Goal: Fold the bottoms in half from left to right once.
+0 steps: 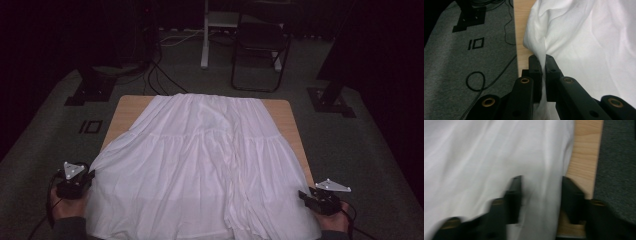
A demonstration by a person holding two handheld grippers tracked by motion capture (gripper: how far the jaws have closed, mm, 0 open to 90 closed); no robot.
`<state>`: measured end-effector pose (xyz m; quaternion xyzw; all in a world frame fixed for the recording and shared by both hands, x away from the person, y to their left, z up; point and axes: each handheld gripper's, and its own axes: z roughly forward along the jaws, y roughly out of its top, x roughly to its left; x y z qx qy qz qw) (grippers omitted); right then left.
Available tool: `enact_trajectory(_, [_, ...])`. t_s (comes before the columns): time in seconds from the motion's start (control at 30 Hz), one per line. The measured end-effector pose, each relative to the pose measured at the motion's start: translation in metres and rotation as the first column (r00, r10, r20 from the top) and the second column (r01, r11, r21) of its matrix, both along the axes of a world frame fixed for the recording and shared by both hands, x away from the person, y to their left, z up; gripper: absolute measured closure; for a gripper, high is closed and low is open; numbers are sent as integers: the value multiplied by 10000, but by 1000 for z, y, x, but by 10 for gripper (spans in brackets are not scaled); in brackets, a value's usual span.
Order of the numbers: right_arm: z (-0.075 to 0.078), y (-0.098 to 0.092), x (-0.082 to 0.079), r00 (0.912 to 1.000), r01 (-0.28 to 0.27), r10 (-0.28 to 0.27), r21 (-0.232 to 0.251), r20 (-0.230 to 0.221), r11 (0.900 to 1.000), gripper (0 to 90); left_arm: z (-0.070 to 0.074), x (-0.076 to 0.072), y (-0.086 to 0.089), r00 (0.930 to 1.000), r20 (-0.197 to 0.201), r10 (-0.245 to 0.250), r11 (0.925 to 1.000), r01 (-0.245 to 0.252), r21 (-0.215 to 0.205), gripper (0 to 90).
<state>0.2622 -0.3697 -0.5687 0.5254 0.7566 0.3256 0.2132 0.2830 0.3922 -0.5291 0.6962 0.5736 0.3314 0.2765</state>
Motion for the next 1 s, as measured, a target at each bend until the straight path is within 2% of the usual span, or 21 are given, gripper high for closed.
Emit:
enact_trajectory(0.07, [1, 0, 0, 9999, -79, 79, -2, -111, 10000, 836, 0, 6, 6, 9997, -109, 210, 9994, -207, 259, 871])
enact_trajectory(0.17, [1, -2, 0, 9999, -13, 15, 111, -108, 9999, 871, 1, 15, 17, 9979, -256, 602, 9960, -583, 684, 871])
enact_trajectory(0.27, [2, -4, -2, 9998, 186, -185, 56, -43, 9998, 879, 4, 28, 33, 9907, -472, 1278, 9865, -1220, 1088, 872])
enact_trajectory(0.33, [2, -6, -2, 9996, 272, -272, 85, -15, 9996, 880, 7, 35, 42, 9827, -507, 1784, 9766, -1705, 1313, 873])
enact_trajectory(0.37, [2, -6, -2, 9997, 258, -258, 88, 3, 9996, 881, 9, 39, 49, 9732, -498, 2245, 9668, -2160, 1368, 874])
enact_trajectory(0.4, [2, -6, -2, 9997, 242, -242, 95, 17, 9997, 881, 11, 42, 53, 9670, -450, 2508, 9602, -2426, 1383, 874])
enact_trajectory(0.43, [2, -6, -3, 9997, 235, -235, 88, 18, 9997, 882, 14, 45, 57, 9561, -341, 2910, 9482, -2835, 1437, 875])
enact_trajectory(0.5, [2, -6, -3, 9998, 217, -217, 86, 24, 9997, 882, 21, 49, 65, 9288, -177, 3701, 9186, -3631, 1560, 875])
enact_trajectory(0.53, [2, -6, -3, 9998, 195, -195, 96, 35, 9998, 882, 25, 50, 65, 9138, -46, 4061, 9016, -3998, 1655, 875])
enact_trajectory(0.57, [2, -6, -4, 9999, 148, -149, 180, 45, 9997, 882, 28, 50, 62, 9134, 57, 4071, 9000, -4022, 1679, 876])
enact_trajectory(0.6, [3, -6, -4, 9999, 80, -82, 227, 71, 9997, 881, 30, 50, 59, 9212, 130, 3888, 9078, -3855, 1654, 875])
enact_trajectory(0.63, [3, -6, -4, 9999, 16, -19, 243, 107, 9997, 881, 33, 48, 50, 9319, 222, 3621, 9139, -3597, 1880, 875])
enact_trajectory(0.67, [3, -5, -5, 9999, -5, 2, 254, 121, 9997, 881, 34, 46, 46, 9367, 291, 3488, 9176, -3477, 1927, 874])
enact_trajectory(0.7, [3, -5, -4, 9999, -17, 15, 251, 115, 9997, 881, 36, 44, 40, 9434, 381, 3295, 9255, -3307, 1847, 875])
enact_trajectory(0.73, [3, -4, -4, 9999, -41, 38, 272, 110, 9996, 881, 38, 39, 34, 9536, 492, 2969, 9376, -3009, 1742, 874])
enact_trajectory(0.8, [3, -3, -4, 9999, -100, 97, 273, 115, 9996, 880, 42, 33, 24, 9619, 620, 2662, 9472, -2730, 1683, 874])
enact_trajectory(0.87, [3, -2, -4, 9998, -170, 167, 253, 129, 9995, 879, 51, 23, 8, 9755, 897, 2007, 9662, -2122, 1465, 874])
enact_trajectory(0.93, [2, -1, -4, 9998, -194, 192, 242, 97, 9995, 878, 62, 16, -10, 9861, 1063, 1275, 9815, -1409, 1298, 873])
enact_trajectory(0.97, [2, 0, -4, 9998, -193, 191, 230, 85, 9995, 878, 67, 13, -17, 9884, 1169, 972, 9850, -1123, 1307, 873])
enact_trajectory(1.0, [2, 0, -3, 9997, -217, 216, 214, 82, 9995, 878, 74, 10, -29, 9899, 1348, 433, 9904, -602, 1242, 873])
